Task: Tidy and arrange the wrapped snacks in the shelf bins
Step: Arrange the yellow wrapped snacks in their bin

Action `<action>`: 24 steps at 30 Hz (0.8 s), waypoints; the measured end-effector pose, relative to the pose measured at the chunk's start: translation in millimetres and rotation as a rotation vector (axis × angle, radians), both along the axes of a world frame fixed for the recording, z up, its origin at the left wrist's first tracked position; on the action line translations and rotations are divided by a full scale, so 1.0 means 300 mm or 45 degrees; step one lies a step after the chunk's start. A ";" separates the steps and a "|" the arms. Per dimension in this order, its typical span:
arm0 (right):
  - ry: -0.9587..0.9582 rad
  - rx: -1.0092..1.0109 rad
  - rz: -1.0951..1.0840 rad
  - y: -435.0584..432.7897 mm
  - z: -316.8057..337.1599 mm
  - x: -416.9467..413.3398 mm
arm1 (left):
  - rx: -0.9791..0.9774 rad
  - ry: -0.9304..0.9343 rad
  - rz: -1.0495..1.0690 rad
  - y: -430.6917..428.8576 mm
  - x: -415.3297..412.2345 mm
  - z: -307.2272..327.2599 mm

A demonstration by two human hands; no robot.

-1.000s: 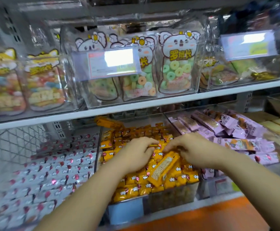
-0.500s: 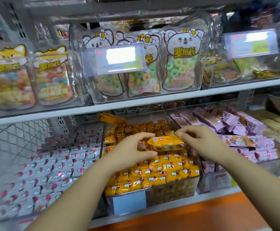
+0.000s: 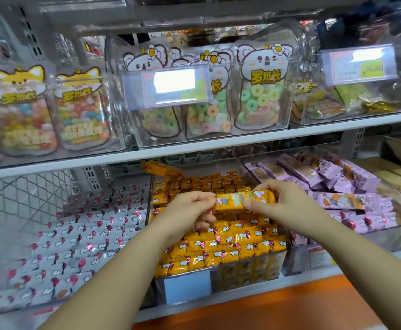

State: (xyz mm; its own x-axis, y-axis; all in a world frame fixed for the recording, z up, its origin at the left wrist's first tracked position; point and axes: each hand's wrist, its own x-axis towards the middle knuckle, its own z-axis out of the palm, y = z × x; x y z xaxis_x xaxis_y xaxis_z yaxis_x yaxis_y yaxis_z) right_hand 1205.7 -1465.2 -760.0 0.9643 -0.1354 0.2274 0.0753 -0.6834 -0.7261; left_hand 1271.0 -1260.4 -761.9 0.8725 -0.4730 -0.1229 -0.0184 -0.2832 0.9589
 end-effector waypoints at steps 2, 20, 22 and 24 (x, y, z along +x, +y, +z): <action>-0.040 -0.060 -0.023 -0.001 -0.008 0.001 | -0.162 0.158 0.014 0.005 0.003 0.004; -0.134 -0.506 -0.033 0.083 -0.035 0.076 | 0.369 -1.038 0.464 0.017 0.038 0.038; -0.097 -0.591 -0.051 0.080 -0.023 0.111 | 0.441 -1.021 0.483 0.015 0.074 0.028; -0.066 -0.677 -0.073 0.081 -0.017 0.159 | 0.483 -0.991 0.482 -0.004 0.108 0.017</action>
